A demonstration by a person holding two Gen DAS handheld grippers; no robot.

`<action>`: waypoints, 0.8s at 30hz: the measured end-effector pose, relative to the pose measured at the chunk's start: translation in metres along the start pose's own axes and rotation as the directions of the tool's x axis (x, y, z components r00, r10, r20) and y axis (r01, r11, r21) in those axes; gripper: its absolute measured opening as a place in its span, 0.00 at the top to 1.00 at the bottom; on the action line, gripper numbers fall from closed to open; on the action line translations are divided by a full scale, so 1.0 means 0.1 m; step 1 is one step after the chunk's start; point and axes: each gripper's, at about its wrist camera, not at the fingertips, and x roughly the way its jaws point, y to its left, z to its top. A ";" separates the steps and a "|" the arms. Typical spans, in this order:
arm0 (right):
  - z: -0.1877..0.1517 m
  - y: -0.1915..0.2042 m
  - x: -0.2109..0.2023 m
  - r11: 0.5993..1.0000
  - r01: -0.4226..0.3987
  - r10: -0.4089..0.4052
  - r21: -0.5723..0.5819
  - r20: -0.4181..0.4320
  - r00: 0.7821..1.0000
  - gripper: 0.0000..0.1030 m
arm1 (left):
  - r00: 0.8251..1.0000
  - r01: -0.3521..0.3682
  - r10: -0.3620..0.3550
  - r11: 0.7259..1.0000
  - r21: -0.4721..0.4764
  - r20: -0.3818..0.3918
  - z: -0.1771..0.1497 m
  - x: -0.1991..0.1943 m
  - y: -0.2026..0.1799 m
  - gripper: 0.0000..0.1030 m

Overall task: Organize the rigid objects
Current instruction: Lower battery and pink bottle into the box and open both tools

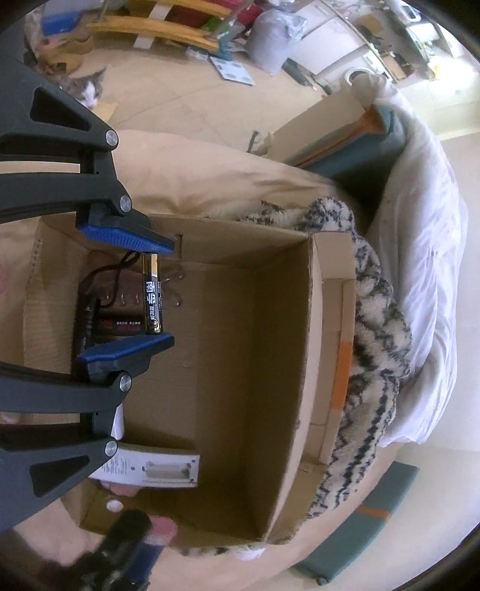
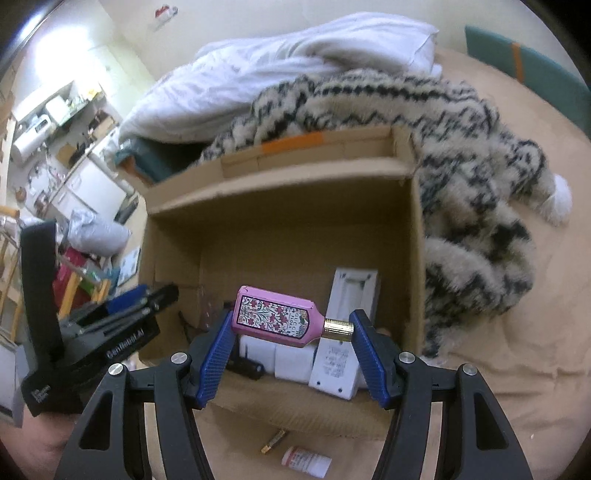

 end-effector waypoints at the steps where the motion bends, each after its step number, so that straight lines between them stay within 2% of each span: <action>1: -0.01 0.00 0.05 1.000 0.001 -0.001 -0.001 -0.014 1.000 0.35 | 1.000 -0.003 0.003 1.000 0.004 -0.002 0.00 0.02 -0.01 0.61; 9: -0.03 -0.04 0.30 1.000 0.013 -0.012 0.008 -0.066 0.998 0.35 | 0.999 0.001 0.000 1.000 0.018 -0.048 -0.03 0.16 -0.03 0.61; 21: 0.00 -0.10 0.37 0.999 0.020 -0.016 0.040 -0.088 0.996 0.35 | 0.998 -0.006 0.009 0.999 0.043 -0.062 -0.06 0.22 -0.06 0.60; 22: -0.01 -0.10 0.37 0.999 0.020 -0.016 0.041 -0.089 0.996 0.35 | 0.998 -0.007 0.009 0.999 0.047 -0.061 -0.06 0.21 -0.07 0.58; 24: -0.01 -0.10 0.38 0.999 0.022 -0.018 0.044 -0.092 0.996 0.35 | 0.998 -0.009 0.012 0.999 0.049 -0.061 -0.06 0.21 -0.07 0.46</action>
